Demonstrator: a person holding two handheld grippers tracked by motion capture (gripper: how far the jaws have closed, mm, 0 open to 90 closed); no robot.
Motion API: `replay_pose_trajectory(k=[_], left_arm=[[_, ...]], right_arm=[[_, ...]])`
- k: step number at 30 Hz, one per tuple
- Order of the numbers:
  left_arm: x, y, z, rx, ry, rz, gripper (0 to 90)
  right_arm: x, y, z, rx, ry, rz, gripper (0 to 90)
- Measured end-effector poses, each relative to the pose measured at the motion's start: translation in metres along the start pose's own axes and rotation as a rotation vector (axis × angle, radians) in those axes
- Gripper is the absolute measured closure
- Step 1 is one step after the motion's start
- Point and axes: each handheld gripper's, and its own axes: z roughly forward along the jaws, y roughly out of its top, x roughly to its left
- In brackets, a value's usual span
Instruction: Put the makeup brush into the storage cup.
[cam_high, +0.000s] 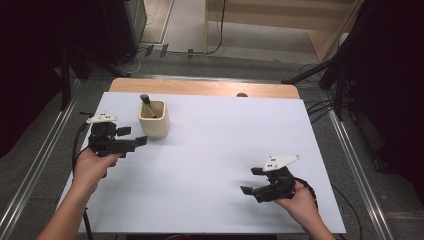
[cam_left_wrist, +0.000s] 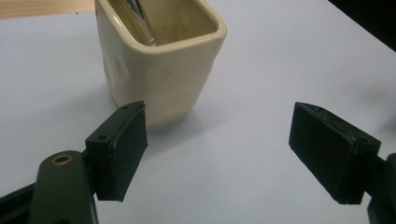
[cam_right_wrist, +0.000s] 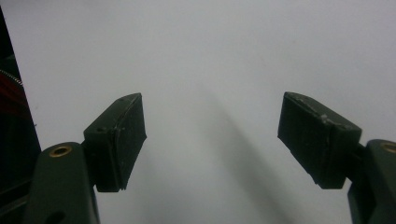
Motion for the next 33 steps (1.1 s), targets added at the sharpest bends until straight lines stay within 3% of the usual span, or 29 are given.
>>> replay_pose_trajectory(k=[8,11,33], left_arm=[[-0.004,-0.014,0.004,0.035,-0.017,0.014,20.3],[-0.007,-0.019,0.005,0.034,-0.022,0.008,20.3],[-0.027,-0.042,-0.002,0.060,-0.061,0.069,20.7]], right_arm=[[0.000,0.000,0.000,-0.004,0.001,0.003,24.3],[0.000,0.000,-0.001,-0.006,-0.001,0.002,24.3],[-0.001,0.000,-0.002,-0.013,-0.004,0.001,24.3]])
